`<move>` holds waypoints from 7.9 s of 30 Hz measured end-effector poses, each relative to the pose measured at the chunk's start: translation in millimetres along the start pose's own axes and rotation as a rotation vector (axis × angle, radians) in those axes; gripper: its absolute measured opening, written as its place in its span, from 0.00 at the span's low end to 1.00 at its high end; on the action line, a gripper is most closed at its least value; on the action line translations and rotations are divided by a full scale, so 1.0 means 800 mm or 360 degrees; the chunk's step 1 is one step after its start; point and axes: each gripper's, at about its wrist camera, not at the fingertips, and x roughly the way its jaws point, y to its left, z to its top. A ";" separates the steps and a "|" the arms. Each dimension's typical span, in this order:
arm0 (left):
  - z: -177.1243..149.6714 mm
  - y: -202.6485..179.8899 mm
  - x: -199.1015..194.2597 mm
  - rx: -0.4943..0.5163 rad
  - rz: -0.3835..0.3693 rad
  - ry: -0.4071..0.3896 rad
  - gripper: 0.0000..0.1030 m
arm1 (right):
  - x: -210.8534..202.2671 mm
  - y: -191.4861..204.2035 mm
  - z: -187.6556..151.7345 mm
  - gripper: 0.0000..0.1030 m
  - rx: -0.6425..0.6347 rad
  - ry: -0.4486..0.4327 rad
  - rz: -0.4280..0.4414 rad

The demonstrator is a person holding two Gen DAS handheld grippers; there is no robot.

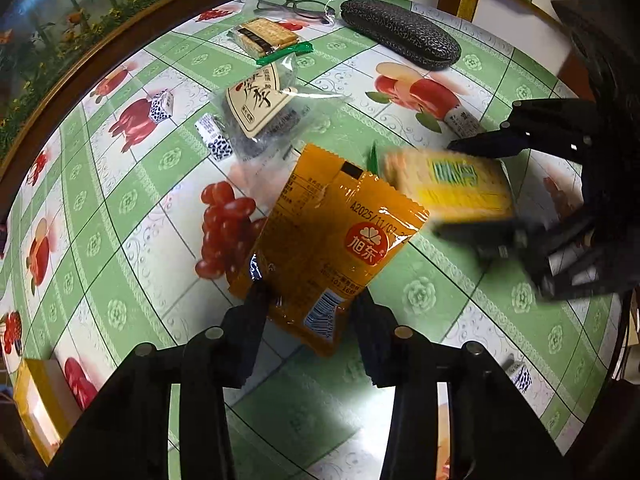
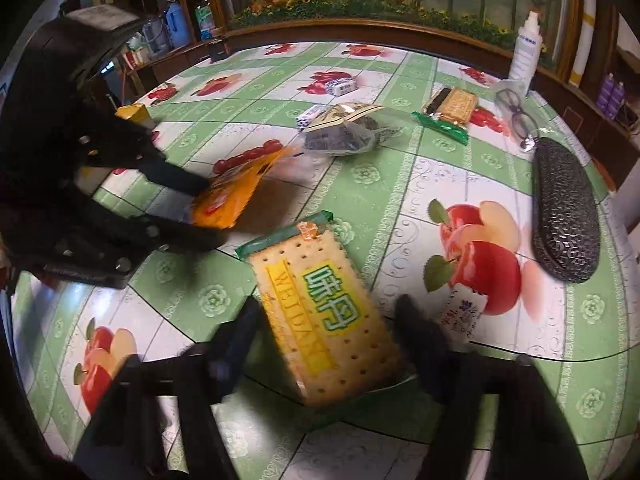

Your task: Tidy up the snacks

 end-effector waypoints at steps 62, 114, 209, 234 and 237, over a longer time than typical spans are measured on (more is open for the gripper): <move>-0.361 0.126 -0.209 -0.1480 0.0507 -0.0622 0.32 | -0.015 0.343 0.100 0.46 -0.0165 -0.0259 0.0586; -0.323 0.092 -0.197 -0.1504 0.0601 -0.0600 0.74 | -0.028 0.172 0.039 0.72 0.0310 -0.0284 0.0334; -0.145 0.027 -0.148 -0.1182 0.0725 -0.0543 0.10 | -0.097 0.114 0.004 0.36 0.0424 -0.0437 0.0210; -0.267 0.082 -0.201 -0.1424 0.1071 -0.0563 0.10 | -0.074 0.292 0.060 0.35 -0.0015 -0.0401 0.0428; -0.282 0.090 -0.203 -0.1460 0.1096 -0.0558 0.10 | -0.067 0.308 0.065 0.35 -0.0046 -0.0388 0.0450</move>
